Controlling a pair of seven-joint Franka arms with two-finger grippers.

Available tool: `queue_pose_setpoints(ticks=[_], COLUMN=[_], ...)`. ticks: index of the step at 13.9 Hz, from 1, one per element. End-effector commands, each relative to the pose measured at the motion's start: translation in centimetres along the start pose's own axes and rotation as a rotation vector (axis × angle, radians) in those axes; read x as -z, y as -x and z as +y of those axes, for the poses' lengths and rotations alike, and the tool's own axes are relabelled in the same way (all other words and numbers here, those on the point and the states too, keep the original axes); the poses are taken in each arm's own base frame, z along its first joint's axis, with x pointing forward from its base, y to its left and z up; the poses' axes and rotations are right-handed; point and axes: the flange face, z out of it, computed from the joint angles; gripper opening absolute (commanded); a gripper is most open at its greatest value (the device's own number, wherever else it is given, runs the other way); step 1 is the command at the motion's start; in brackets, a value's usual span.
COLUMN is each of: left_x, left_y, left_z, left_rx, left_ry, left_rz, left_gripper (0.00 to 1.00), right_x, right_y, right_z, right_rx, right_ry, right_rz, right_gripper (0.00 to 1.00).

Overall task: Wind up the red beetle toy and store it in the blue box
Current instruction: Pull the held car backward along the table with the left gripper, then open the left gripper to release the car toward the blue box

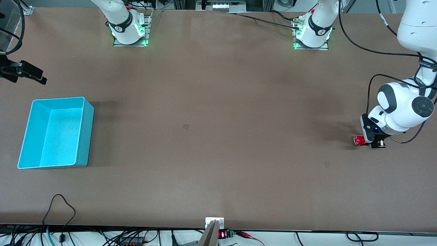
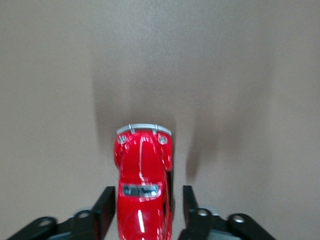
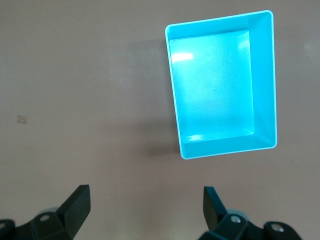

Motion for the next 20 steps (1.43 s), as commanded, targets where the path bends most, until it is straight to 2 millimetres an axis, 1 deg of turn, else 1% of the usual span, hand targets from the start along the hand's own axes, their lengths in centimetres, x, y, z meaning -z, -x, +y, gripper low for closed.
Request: queue_pose_setpoints(ticks=[1, 4, 5, 8, 11, 12, 14, 16, 17, 18, 20], left_x=[3.2, 7.5, 9.2, 12.5, 15.9, 17.2, 20.5, 24.9, 26.5, 27.4, 28.4], left_y=[0.7, 0.9, 1.1, 1.6, 2.0, 2.2, 3.2, 4.9, 5.5, 5.5, 5.3], left_z=[-0.1, -0.1, -0.5, -1.3, -1.9, -2.1, -2.8, -3.2, -3.0, -2.7, -1.9], left_rx=[-0.008, 0.006, 0.011, 0.021, 0.024, 0.027, 0.049, 0.118, 0.165, 0.225, 0.391], left_ry=[0.041, 0.118, 0.151, 0.239, 0.268, 0.283, 0.304, 0.282, 0.291, 0.311, 0.346], left_rz=[0.000, 0.009, 0.012, 0.023, 0.024, 0.025, 0.026, 0.010, 0.007, 0.002, -0.022], left_gripper=[1.00, 1.00, 1.00, 1.00, 1.00, 1.00, 1.00, 1.00, 1.00, 1.00, 1.00], right_x=[0.2, 0.2, 0.2, 0.3, 0.2, 0.2, 0.2, 0.2, 0.2, 0.2, 0.2], right_y=[0.6, 0.6, 0.6, 0.6, 0.6, 0.6, 0.5, 0.6, 0.5, 0.6, 0.5], right_z=[0.1, 0.1, 0.1, 0.1, 0.1, 0.0, 0.1, 0.0, 0.1, 0.2, 0.2], right_rx=[-0.001, -0.001, -0.001, -0.001, -0.001, -0.001, -0.002, -0.001, -0.001, -0.004, -0.004], right_ry=[-0.012, -0.012, -0.012, -0.012, -0.012, -0.013, -0.012, -0.013, -0.012, -0.012, -0.013], right_rz=[0.003, 0.003, 0.003, 0.004, 0.003, 0.003, 0.004, 0.003, 0.004, 0.003, 0.005], right_gripper=[1.00, 1.00, 1.00, 1.00, 1.00, 1.00, 1.00, 1.00, 1.00, 1.00, 1.00])
